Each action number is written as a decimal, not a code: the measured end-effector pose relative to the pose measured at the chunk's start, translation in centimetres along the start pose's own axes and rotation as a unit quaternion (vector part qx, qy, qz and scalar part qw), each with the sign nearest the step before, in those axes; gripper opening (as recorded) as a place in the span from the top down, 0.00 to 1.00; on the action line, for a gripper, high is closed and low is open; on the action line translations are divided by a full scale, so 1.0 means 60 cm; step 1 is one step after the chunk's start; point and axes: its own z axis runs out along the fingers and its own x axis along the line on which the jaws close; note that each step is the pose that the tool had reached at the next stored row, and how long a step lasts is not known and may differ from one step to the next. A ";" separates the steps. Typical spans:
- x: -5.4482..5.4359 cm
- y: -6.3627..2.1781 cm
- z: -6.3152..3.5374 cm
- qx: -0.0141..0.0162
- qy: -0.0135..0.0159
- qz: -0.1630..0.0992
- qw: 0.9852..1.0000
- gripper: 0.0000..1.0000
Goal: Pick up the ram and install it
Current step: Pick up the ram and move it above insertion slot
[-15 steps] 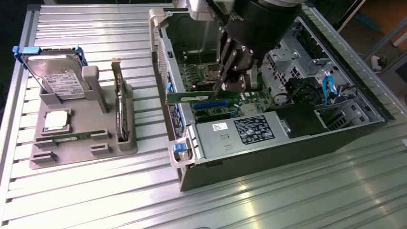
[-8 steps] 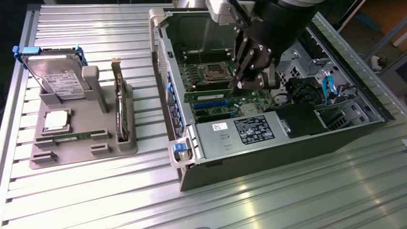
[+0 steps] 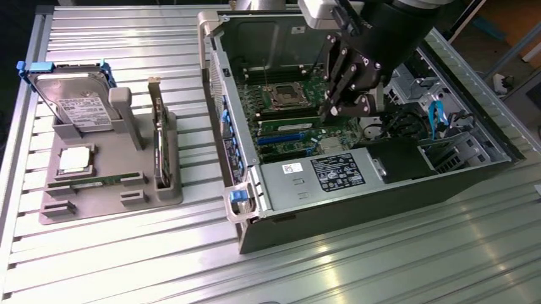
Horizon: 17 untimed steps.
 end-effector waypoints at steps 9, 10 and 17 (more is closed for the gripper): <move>0.000 -0.006 0.000 0.000 0.000 -0.001 1.000 0.88; 0.000 -0.006 0.000 0.000 0.000 -0.001 1.000 0.88; -0.002 -0.055 -0.002 0.000 -0.001 -0.002 1.000 0.88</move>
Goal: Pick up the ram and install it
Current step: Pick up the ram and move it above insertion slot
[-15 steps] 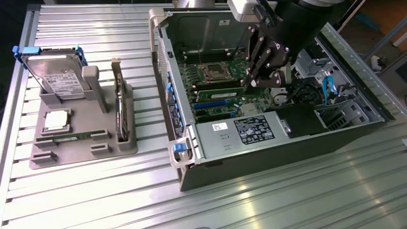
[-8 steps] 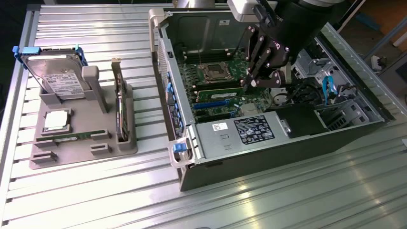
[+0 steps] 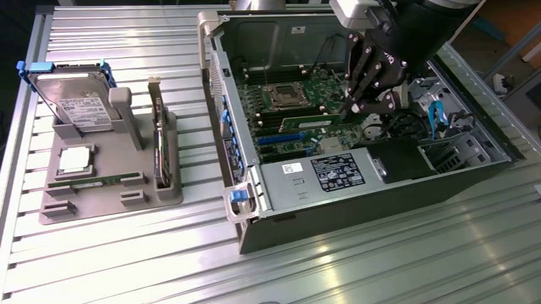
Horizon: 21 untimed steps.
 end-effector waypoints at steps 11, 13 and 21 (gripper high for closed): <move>0.000 -0.004 0.000 0.010 0.000 -0.001 1.000 0.88; 0.000 -0.003 0.000 0.010 0.000 0.000 1.000 0.88; -0.019 -0.003 0.002 0.010 0.000 0.000 1.000 0.88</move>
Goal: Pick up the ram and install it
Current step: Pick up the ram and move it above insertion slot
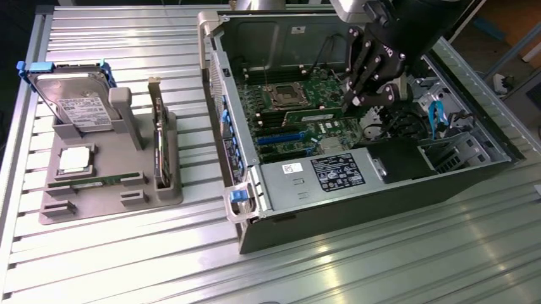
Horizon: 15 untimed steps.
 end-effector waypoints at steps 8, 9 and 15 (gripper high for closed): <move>-0.032 0.001 0.003 0.000 0.000 0.000 1.000 0.88; -0.036 0.001 0.003 0.000 0.000 0.000 1.000 0.88; -0.058 0.002 0.005 0.000 0.000 0.000 1.000 0.88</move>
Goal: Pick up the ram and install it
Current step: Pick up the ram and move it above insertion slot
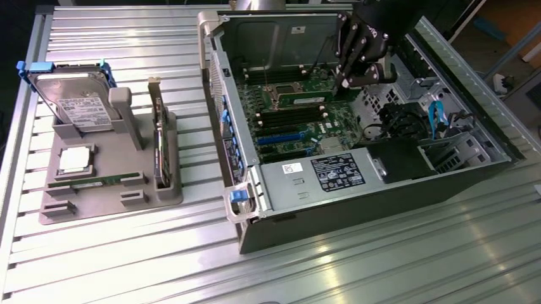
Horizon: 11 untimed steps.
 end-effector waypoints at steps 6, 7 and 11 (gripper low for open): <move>-0.023 0.001 0.002 0.000 0.000 0.000 1.000 0.88; -0.028 0.001 0.002 0.000 0.000 0.000 1.000 0.88; -0.044 0.001 0.004 0.000 -0.001 0.000 1.000 0.88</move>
